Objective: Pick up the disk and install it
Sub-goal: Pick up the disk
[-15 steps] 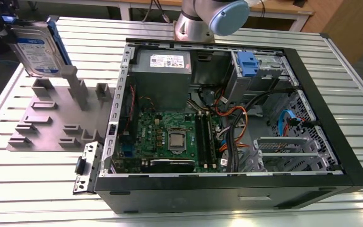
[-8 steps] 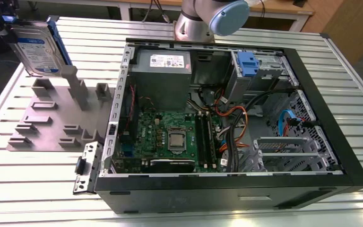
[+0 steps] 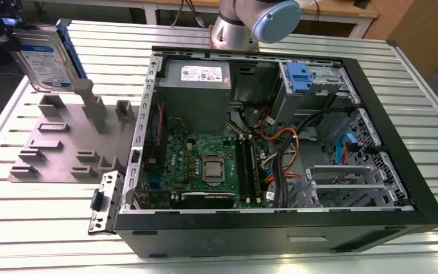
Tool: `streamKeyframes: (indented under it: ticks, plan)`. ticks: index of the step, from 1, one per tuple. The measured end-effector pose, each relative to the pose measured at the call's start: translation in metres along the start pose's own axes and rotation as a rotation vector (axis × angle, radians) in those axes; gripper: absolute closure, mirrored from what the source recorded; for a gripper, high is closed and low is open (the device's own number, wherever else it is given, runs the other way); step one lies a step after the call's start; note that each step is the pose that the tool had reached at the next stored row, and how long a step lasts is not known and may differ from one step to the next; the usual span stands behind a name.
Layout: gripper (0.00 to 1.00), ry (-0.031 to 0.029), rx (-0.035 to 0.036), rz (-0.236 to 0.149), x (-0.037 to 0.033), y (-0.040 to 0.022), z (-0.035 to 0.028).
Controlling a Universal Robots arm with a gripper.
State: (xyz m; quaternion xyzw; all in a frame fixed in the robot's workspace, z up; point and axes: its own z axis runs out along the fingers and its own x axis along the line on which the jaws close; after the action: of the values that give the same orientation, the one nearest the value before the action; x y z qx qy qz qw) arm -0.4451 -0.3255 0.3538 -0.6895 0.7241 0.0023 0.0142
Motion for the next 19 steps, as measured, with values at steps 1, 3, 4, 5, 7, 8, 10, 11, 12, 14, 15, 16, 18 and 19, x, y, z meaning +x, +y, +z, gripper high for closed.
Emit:
streamKeyframes:
  ticks: [1, 3, 4, 5, 7, 8, 10, 11, 12, 14, 15, 16, 18, 19]
  plan:
    - [0.63, 0.0000, 0.0000, 0.000, 0.0000, 0.0000, -0.0002]
    - [0.63, -0.0001, 0.0001, 0.000, 0.0000, 0.0000, -0.0005]
    - [0.63, 0.0000, 0.0000, 0.000, 0.0000, 0.0000, -0.0013]
    - [0.63, 0.0000, 0.0000, 0.000, -0.0001, 0.0000, -0.0017]
    - [0.63, 0.0000, 0.0000, 0.000, 0.0000, -0.0001, -0.0017]
    - [0.63, 0.0000, 0.0000, 0.000, -0.0001, 0.0000, -0.0017]
    - [0.63, 0.0000, 0.0000, 0.000, -0.0001, 0.0000, -0.0017]
    - [0.63, 0.0000, 0.0000, 0.000, 0.0000, 0.0000, -0.0017]
    - [0.63, 0.0000, 0.0000, 0.000, -0.0001, 0.0000, -0.0017]
    - [0.63, 0.0001, -0.0002, 0.000, 0.0000, 0.0000, -0.0021]
    - [0.63, 0.0000, 0.0001, 0.000, -0.0001, -0.0001, -0.0025]
    - [0.63, 0.0000, 0.0001, 0.000, -0.0001, -0.0001, -0.0034]
    - [0.63, 0.0000, 0.0000, 0.000, -0.0003, -0.0002, -0.0140]
    - [0.63, 0.0000, 0.0000, 0.000, -0.0003, -0.0003, -0.0142]
